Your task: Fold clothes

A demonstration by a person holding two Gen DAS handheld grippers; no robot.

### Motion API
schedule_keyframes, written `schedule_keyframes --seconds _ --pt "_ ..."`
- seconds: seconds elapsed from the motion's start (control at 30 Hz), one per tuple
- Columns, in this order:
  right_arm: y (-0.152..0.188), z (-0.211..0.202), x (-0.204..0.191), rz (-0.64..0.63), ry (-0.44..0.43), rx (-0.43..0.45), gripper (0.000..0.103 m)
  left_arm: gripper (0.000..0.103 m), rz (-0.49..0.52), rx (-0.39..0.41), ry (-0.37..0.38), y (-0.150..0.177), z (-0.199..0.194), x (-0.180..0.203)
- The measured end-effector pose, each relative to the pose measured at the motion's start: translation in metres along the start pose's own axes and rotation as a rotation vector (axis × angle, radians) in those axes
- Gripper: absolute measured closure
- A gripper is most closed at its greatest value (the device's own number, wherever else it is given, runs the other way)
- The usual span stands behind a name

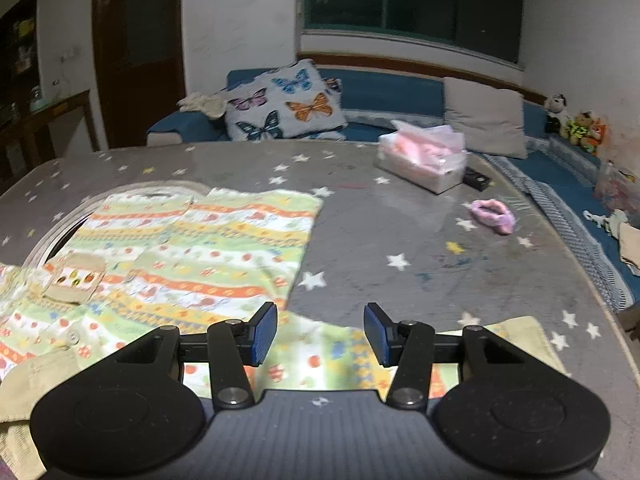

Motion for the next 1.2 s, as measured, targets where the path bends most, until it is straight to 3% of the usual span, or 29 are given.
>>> schedule_keyframes --seconds 0.1,0.2,0.3,0.47,0.53,0.57,0.6,0.67,0.77,0.83,0.97,1.07,1.1,1.2 --pt "0.003 0.002 -0.009 -0.018 -0.021 -0.012 0.054 0.094 0.208 -0.016 0.098 0.007 -0.01 0.036" --pt "0.004 0.002 -0.012 -0.021 -0.034 -0.014 0.054 0.092 0.265 -0.115 0.058 0.02 -0.003 0.032" --pt "0.005 0.002 -0.012 -0.021 -0.036 -0.014 0.053 0.092 0.219 -0.206 0.037 0.031 0.0 0.01" --pt "0.007 0.004 -0.007 -0.008 -0.03 -0.022 0.053 0.091 0.126 -0.299 -0.13 0.044 0.002 -0.032" --pt "0.008 0.004 -0.007 -0.009 -0.029 -0.024 0.053 0.089 0.065 -0.298 -0.176 0.043 0.001 -0.049" --pt "0.007 0.004 -0.007 -0.009 -0.03 -0.023 0.053 0.083 0.026 -0.291 -0.2 0.04 0.0 -0.056" --pt "0.007 0.004 -0.008 -0.009 -0.031 -0.022 0.052 0.07 -0.014 -0.28 -0.219 0.037 0.0 -0.063" --pt "0.007 0.004 -0.008 -0.01 -0.032 -0.021 0.049 0.063 -0.079 -0.256 -0.255 0.031 -0.001 -0.072" --pt "0.006 0.004 -0.01 -0.013 -0.033 -0.018 0.048 0.053 -0.161 -0.217 -0.234 0.017 0.004 -0.083" --pt "0.005 0.004 -0.011 -0.015 -0.034 -0.017 0.048 0.053 -0.168 -0.224 -0.216 0.012 0.017 -0.085" --pt "0.006 0.002 -0.012 -0.016 -0.034 -0.016 0.048 0.057 -0.164 -0.277 -0.194 0.01 0.043 -0.088" --pt "0.006 0.0 -0.01 -0.014 -0.03 -0.015 0.048 0.09 -0.157 -0.286 -0.171 0.009 0.055 -0.09" --pt "0.007 -0.001 -0.009 -0.01 -0.028 -0.017 0.048 0.096 -0.135 -0.284 -0.178 0.008 0.059 -0.089" --pt "0.011 0.001 -0.006 0.003 -0.023 -0.031 0.048 0.098 0.038 -0.261 -0.261 0.004 0.066 -0.078"
Point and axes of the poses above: each gripper's, at about its wrist camera, not at the fingertips, and z roughly the way its jaws point, x to its right, y to its underside, the point moved 2 cm from there along z, roughly the way its jaws point, and after that the axes turned 14 degrees about y, right-handed, at the moved point
